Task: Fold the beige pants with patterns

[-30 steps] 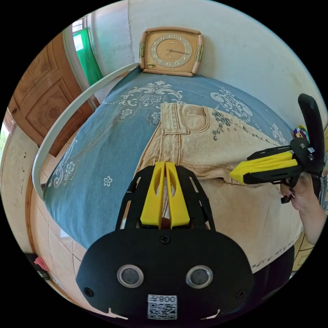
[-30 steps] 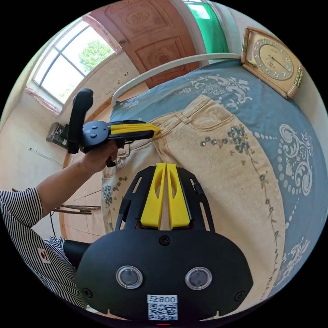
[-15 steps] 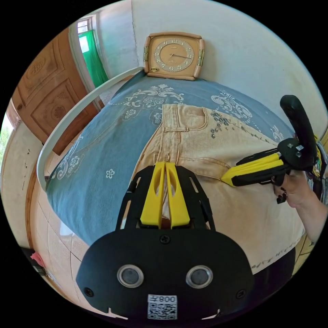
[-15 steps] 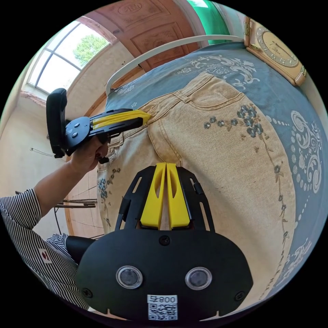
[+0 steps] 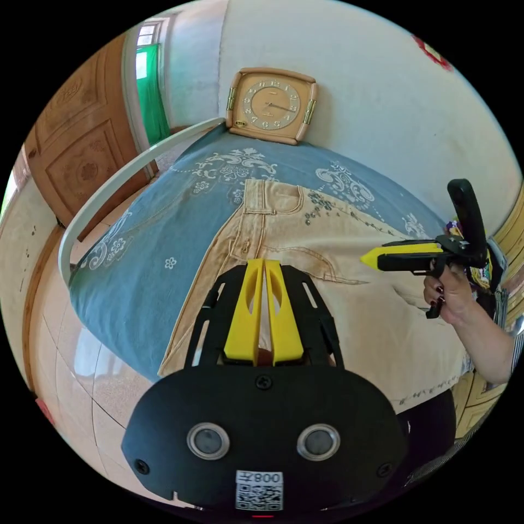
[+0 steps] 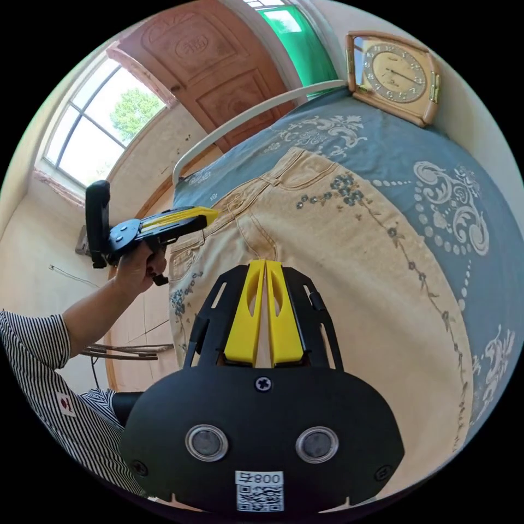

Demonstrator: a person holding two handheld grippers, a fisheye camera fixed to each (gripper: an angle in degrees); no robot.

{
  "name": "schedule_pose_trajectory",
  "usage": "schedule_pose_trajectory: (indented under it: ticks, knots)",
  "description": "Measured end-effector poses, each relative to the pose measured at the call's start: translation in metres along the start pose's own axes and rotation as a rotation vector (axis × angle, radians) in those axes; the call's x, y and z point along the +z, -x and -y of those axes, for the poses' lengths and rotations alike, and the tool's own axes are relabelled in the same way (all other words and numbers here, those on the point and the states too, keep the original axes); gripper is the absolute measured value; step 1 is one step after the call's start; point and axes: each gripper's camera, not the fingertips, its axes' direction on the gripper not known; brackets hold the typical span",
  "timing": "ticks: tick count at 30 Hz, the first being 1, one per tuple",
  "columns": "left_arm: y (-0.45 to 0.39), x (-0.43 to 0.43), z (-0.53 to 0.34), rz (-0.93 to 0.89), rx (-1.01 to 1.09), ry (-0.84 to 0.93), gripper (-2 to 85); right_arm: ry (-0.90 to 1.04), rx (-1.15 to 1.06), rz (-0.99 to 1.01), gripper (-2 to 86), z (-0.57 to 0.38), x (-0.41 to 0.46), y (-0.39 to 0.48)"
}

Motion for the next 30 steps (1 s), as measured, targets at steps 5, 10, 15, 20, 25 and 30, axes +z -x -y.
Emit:
schedule_pose_trajectory:
  ticks: [5,10,15,20,25,30]
  knots:
    - [0.013,-0.015,-0.021,-0.111,-0.055,0.053,1.6,-0.02,0.14,-0.059,0.6,-0.079,-0.087,-0.027]
    - [0.004,-0.015,0.001,-0.228,0.018,0.07,4.3,0.009,0.274,-0.108,2.3,-0.125,-0.142,-0.059]
    - [-0.018,-0.004,0.065,-0.2,0.141,0.077,5.7,-0.014,0.254,-0.18,4.5,-0.1,-0.184,-0.074]
    - [-0.039,0.025,0.15,-0.14,0.244,0.143,6.1,0.016,0.196,-0.201,6.4,-0.043,-0.193,-0.085]
    - [-0.051,0.049,0.203,-0.14,0.264,0.202,5.4,0.03,0.139,-0.165,6.7,-0.007,-0.187,-0.076]
    - [-0.063,0.086,0.209,-0.049,0.284,0.3,2.9,0.151,0.114,-0.13,5.8,0.009,-0.145,-0.061]
